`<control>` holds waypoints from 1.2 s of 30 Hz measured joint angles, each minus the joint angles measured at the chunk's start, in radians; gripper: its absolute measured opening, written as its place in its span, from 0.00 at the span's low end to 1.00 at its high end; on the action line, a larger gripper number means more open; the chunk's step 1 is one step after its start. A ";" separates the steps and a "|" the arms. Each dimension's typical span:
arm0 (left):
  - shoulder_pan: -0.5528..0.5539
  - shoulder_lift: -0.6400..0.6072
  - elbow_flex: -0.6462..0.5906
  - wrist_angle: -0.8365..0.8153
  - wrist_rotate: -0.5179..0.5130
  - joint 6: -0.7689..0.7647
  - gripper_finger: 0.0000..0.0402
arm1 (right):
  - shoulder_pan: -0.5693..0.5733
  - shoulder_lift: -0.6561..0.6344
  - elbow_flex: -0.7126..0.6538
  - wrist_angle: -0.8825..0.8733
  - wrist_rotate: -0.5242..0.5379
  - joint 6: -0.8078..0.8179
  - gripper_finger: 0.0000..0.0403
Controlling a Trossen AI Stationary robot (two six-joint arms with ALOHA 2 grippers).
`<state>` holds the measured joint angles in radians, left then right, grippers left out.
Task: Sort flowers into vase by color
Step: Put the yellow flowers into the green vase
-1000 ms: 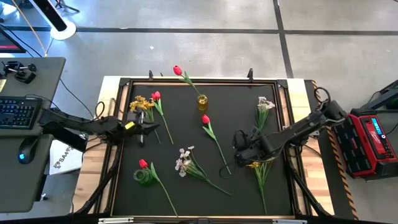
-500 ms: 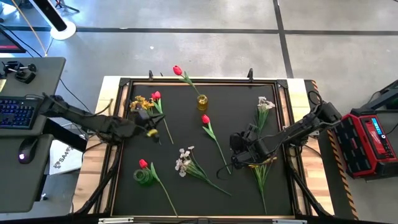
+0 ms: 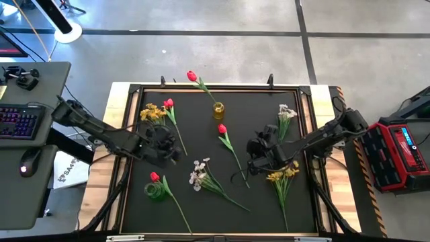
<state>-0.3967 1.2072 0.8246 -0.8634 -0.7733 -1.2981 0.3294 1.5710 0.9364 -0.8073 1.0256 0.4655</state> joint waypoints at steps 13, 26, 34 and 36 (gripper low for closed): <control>0.094 0.159 -0.055 -0.236 0.179 -0.350 0.34 | -0.035 0.000 -0.071 0.161 0.013 -0.043 0.29; 0.297 0.133 -0.207 -0.097 0.209 -0.329 0.61 | -0.035 0.000 -0.071 0.236 0.013 -0.131 0.29; 0.467 0.134 -0.211 -0.016 0.184 -0.200 0.61 | -0.035 0.000 -0.071 0.254 0.018 -0.131 0.29; 0.504 0.135 -0.211 0.013 0.176 -0.160 0.61 | -0.035 0.000 -0.071 0.253 0.018 -0.129 0.29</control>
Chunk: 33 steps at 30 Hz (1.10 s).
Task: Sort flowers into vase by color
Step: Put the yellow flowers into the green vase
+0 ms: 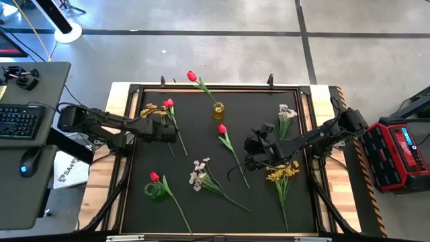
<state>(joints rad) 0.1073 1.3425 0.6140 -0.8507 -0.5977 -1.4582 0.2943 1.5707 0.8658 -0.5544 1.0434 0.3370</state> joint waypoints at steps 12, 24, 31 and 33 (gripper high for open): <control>0.120 0.045 0.000 0.063 0.040 0.142 0.61 | 0.001 0.000 0.000 0.005 0.000 0.022 0.29; 0.124 0.046 -0.145 0.288 0.082 0.095 0.60 | 0.001 0.000 0.000 0.005 -0.008 0.029 0.29; 0.122 0.028 -0.144 0.296 0.094 0.100 0.53 | 0.001 0.000 0.000 0.007 -0.004 0.029 0.29; 0.122 0.025 -0.144 0.297 0.099 0.101 0.49 | 0.001 0.000 0.000 0.008 -0.004 0.029 0.29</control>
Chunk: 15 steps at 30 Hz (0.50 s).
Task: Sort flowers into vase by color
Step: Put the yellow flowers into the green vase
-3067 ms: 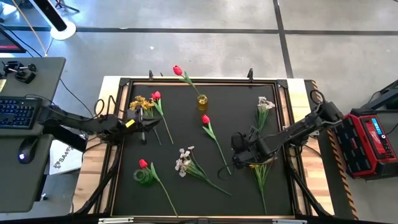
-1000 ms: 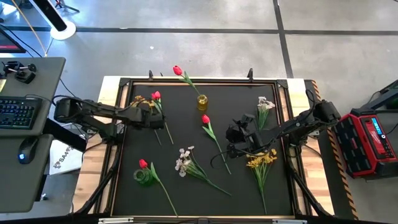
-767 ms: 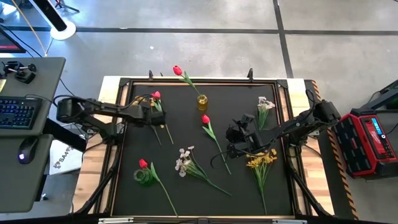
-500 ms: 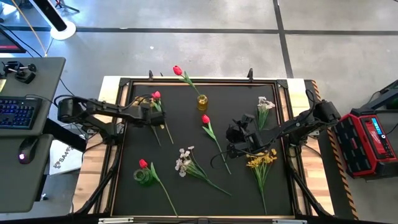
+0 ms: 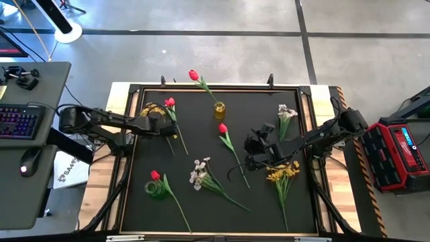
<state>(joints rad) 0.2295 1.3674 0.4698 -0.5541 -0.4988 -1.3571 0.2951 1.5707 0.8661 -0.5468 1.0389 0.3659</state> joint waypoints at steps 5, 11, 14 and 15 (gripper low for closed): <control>0.000 -0.016 -0.002 0.000 0.002 -0.002 0.36 | 0.000 0.000 0.000 0.000 0.001 0.000 0.29; -0.002 -0.078 -0.005 0.000 0.019 0.020 0.23 | 0.000 0.000 0.000 0.000 0.001 0.000 0.29; -0.011 -0.123 -0.005 0.001 -0.021 0.040 0.16 | 0.000 0.000 0.000 -0.001 0.001 0.000 0.29; -0.018 -0.140 -0.005 0.001 -0.041 0.042 0.14 | 0.000 0.000 0.000 -0.002 0.001 -0.001 0.29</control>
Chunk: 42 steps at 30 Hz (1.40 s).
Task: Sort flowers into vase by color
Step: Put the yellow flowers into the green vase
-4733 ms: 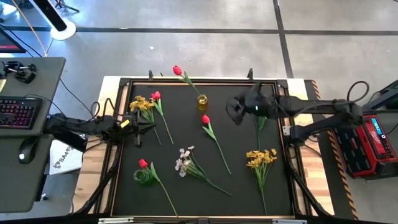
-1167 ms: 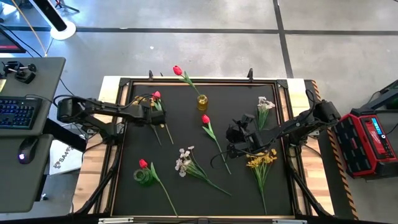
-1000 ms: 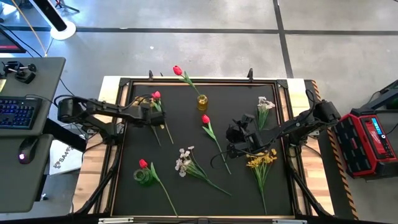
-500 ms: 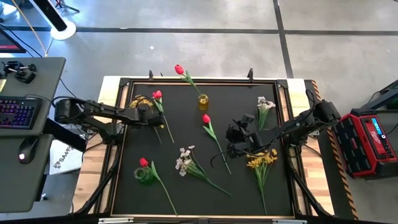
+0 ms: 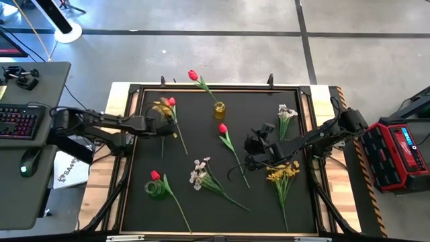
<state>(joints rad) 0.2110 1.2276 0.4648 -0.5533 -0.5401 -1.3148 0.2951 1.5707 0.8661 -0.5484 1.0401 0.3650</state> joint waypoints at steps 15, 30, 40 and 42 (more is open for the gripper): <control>-0.285 -0.339 0.139 0.036 -0.302 0.338 0.01 | 0.000 0.000 0.000 -0.005 0.001 -0.006 0.29; -0.925 -0.372 0.293 0.363 -0.473 0.967 0.01 | 0.022 0.000 0.000 -0.008 0.003 -0.007 0.29; -1.275 -0.290 0.293 0.582 -0.846 1.085 0.01 | 0.022 0.000 0.000 -0.008 0.003 -0.007 0.29; -1.318 -0.261 0.293 0.615 -0.892 1.073 0.01 | 0.021 0.000 0.000 -0.008 0.002 -0.007 0.29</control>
<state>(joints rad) -1.1067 0.9667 0.7578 0.0612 -1.4324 -0.2422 0.3165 1.5707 0.8662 -0.5564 1.0424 0.3580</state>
